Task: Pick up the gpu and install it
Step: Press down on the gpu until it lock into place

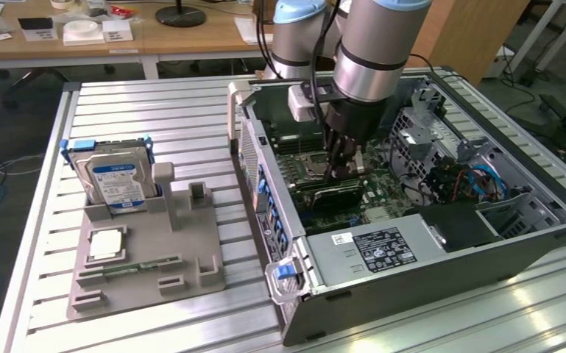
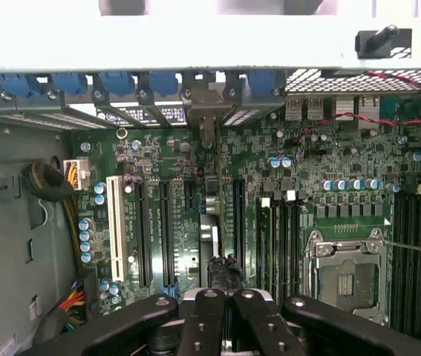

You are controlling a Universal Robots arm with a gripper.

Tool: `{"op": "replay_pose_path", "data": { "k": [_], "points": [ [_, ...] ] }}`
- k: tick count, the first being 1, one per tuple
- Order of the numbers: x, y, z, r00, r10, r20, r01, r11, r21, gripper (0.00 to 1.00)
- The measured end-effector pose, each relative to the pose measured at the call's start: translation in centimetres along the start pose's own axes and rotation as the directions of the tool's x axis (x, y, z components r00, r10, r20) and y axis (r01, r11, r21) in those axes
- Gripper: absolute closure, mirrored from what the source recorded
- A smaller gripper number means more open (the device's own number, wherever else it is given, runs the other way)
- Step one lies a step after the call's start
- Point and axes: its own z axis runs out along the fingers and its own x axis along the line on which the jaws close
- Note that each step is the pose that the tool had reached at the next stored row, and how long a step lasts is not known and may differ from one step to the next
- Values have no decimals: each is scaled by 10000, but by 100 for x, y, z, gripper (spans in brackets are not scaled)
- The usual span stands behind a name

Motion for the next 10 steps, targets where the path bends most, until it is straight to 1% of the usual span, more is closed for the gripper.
{"op": "replay_pose_path", "data": {
  "k": [2,10],
  "points": [
    [1,0,21,10000,-1,1,1,10000,1,89],
    [1,0,31,10000,0,4,0,10000,1,89]
  ]
}}
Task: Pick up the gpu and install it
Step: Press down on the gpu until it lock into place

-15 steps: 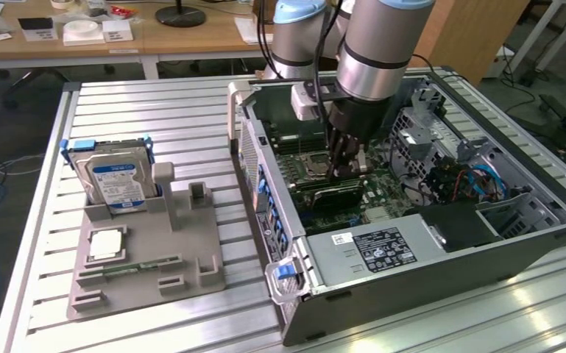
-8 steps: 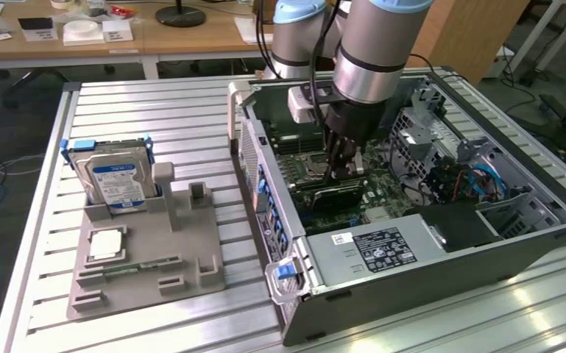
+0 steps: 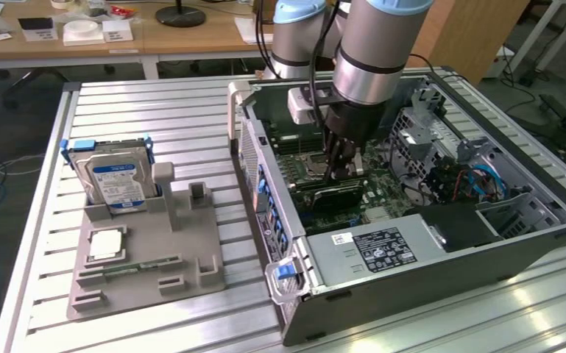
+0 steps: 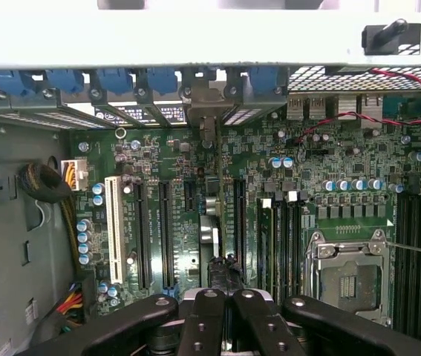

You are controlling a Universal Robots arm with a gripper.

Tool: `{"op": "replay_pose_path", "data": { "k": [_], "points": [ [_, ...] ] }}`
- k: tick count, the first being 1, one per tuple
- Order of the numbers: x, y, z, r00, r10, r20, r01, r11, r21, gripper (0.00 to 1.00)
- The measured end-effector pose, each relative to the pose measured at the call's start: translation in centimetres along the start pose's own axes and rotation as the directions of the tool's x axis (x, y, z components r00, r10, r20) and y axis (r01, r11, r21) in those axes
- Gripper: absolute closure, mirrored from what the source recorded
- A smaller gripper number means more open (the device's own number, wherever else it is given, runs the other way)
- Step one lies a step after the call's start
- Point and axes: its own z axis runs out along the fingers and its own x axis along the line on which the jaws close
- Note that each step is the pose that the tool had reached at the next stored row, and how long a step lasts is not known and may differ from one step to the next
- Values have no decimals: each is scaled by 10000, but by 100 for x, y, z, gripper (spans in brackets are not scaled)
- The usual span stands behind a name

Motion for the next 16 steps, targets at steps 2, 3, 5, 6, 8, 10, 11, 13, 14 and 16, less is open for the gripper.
{"op": "replay_pose_path", "data": {
  "k": [2,3,5,6,8,10,11,13,14,16],
  "points": [
    [0,0,0,10000,0,0,0,10000,-1,89],
    [0,0,0,10000,0,-1,0,10000,0,89],
    [0,0,0,10000,0,-2,0,10000,-1,89],
    [0,0,1,10000,0,-3,0,10000,-1,89],
    [0,0,9,10000,0,2,0,10000,1,89],
    [1,0,22,10000,-1,0,1,10000,0,89],
    [1,0,22,10000,0,-2,0,10000,-1,89],
    [1,0,22,10000,0,-2,0,10000,-1,89],
    [1,0,23,10000,-1,-3,1,10000,-1,89],
    [2,0,41,10000,-1,2,1,10000,1,89]
  ]
}}
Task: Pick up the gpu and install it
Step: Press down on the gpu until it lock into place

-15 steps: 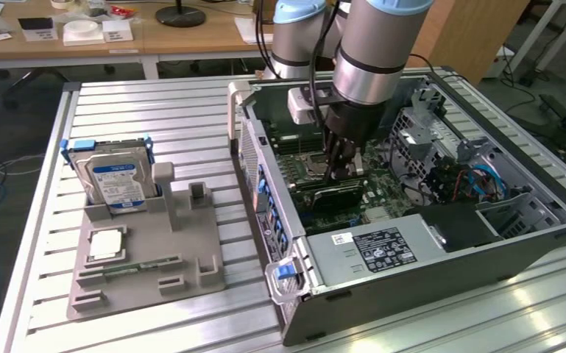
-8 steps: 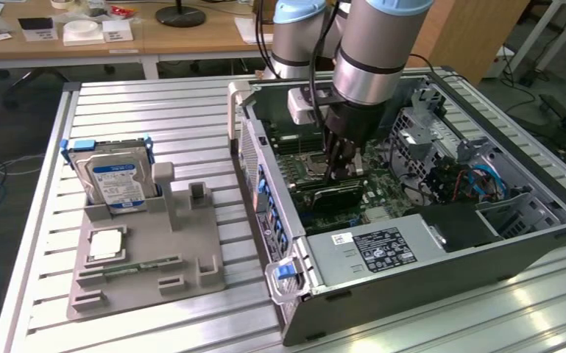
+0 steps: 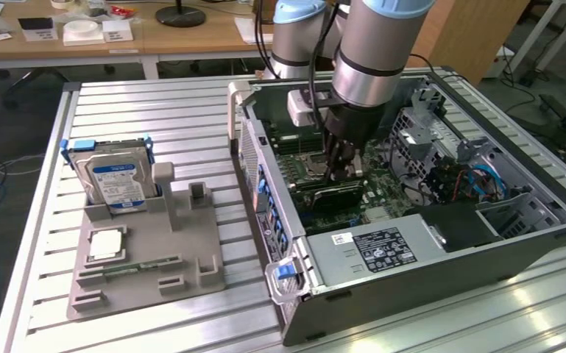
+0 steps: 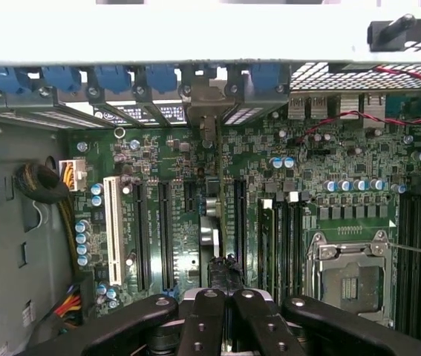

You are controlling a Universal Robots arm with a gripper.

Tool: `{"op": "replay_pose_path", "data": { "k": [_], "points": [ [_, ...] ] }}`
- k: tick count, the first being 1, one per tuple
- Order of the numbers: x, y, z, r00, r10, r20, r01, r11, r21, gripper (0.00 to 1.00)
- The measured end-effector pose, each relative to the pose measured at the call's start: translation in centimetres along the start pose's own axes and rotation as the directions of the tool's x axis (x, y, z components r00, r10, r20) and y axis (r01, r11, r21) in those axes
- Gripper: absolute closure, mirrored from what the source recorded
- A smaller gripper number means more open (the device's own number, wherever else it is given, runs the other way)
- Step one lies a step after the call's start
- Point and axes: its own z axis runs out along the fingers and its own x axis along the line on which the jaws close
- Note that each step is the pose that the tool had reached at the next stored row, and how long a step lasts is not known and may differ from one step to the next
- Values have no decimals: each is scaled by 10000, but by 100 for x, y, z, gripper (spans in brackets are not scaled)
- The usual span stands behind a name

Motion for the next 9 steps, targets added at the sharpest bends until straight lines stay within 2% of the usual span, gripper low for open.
{"op": "replay_pose_path", "data": {
  "k": [9],
  "points": [
    [-27,2,22,10000,1,6,-1,10000,-1,89]
  ]
}}
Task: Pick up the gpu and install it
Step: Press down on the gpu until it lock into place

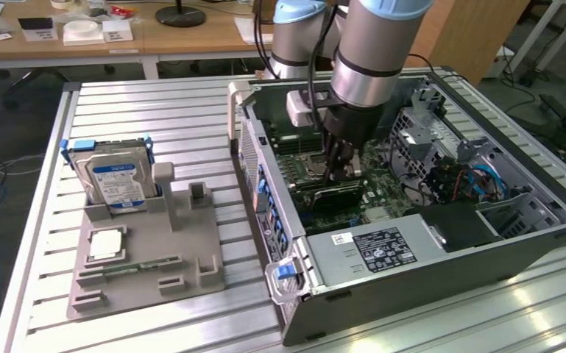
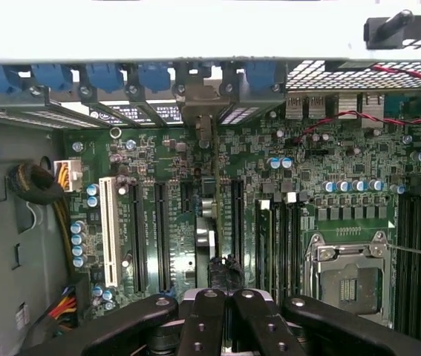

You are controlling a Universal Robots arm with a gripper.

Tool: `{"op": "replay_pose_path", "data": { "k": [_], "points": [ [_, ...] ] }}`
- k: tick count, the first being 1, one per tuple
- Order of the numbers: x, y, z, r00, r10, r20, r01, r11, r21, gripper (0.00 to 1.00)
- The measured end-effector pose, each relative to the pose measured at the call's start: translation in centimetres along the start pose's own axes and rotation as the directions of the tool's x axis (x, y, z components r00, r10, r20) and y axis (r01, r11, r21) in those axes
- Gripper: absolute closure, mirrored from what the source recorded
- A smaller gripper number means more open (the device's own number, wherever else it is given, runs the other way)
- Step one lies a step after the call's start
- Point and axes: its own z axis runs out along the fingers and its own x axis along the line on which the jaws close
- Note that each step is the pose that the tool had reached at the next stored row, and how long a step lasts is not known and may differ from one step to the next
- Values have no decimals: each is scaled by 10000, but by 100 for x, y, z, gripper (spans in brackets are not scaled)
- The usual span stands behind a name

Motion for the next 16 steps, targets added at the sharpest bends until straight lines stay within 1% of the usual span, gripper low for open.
{"op": "replay_pose_path", "data": {
  "k": [3,12,16],
  "points": [
    [-5,0,25,10000,-1,0,1,10000,-1,89],
    [-8,-8,44,10000,0,-1,0,10000,-1,89],
    [-26,-9,57,10000,-2,1,2,10000,0,89]
  ]
}}
